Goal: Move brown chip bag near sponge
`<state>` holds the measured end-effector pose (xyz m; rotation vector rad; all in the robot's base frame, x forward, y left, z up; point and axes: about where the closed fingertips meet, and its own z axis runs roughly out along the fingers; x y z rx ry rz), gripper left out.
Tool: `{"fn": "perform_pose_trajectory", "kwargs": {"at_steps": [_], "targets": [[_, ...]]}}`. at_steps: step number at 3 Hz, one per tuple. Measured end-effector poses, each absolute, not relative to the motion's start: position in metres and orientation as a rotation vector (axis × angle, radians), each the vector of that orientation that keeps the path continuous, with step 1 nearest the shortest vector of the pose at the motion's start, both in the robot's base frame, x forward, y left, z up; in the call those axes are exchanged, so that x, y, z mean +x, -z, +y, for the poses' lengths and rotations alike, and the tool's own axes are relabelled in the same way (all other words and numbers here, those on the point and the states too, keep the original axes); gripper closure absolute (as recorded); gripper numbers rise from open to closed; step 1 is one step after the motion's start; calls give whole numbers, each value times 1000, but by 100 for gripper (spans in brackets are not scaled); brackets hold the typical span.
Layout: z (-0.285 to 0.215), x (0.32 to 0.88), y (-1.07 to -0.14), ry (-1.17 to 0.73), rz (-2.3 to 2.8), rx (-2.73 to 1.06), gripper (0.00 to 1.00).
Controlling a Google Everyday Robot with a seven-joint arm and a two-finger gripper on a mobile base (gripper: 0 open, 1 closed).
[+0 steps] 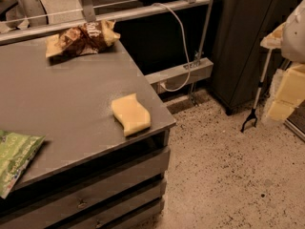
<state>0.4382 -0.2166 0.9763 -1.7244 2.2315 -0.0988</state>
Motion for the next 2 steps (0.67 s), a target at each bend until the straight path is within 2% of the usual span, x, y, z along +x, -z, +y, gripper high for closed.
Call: {"fn": "perform_pose_trajectory", "kwargs": {"at_steps": [2], "targets": [[-206,452,-973,82,2195,-1713,0]]}}
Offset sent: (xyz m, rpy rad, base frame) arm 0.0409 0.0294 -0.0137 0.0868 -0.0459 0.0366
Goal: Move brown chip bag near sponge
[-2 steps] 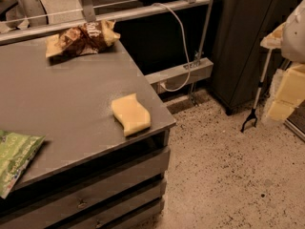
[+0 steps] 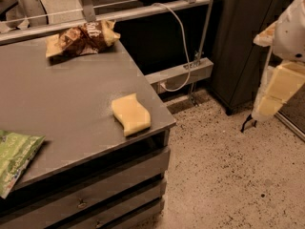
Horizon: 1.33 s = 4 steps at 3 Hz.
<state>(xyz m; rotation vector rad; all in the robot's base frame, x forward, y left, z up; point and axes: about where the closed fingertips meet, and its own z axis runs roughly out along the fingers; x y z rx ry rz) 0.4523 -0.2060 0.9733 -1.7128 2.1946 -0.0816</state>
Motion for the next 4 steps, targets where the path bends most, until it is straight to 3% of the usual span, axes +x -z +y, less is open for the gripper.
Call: {"fn": "perform_pose_trajectory", "kwargs": {"at_steps": [4], "targets": [[-35,697,-926,-276,1741,-1590,0]]}}
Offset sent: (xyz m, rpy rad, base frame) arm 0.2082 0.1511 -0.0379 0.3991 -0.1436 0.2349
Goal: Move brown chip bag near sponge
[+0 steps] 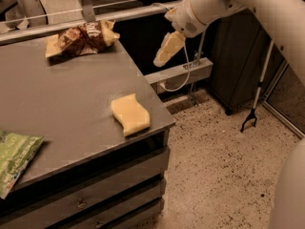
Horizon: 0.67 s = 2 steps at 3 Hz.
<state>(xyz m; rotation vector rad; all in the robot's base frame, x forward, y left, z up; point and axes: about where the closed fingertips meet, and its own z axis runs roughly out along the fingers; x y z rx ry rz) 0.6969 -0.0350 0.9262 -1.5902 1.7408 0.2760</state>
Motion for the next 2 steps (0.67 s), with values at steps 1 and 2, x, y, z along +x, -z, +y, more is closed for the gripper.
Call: {"fn": "perform_pose_trajectory", "kwargs": {"at_steps": [1,2], "targets": [[-34,697,-926,-277,1740,-1591,0],[-28,702,-928,-300,1695,-1581,0]]}}
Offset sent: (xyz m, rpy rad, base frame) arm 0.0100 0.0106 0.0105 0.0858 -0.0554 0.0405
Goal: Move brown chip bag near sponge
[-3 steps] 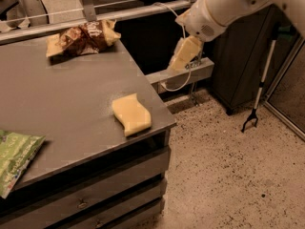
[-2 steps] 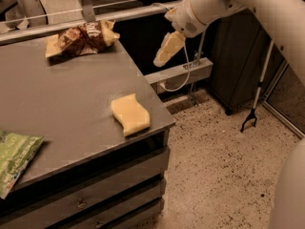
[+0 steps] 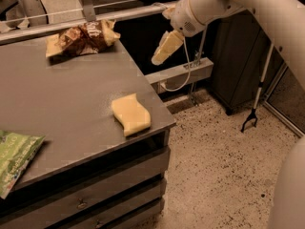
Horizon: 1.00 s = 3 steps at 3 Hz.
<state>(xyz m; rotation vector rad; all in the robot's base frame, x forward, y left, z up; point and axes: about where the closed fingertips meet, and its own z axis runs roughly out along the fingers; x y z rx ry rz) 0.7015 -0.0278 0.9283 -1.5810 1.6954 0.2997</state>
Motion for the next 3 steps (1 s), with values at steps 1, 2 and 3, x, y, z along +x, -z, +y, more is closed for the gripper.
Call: {"fn": "perform_pose_trajectory", "kwargs": {"at_steps": [1,2,3], "targets": [[4,730,-931,-352,1606,-1532,0],[37,774,-930,-408,1537,-1470,0],[77,810,-931,-473,1477,-1422,0]]}}
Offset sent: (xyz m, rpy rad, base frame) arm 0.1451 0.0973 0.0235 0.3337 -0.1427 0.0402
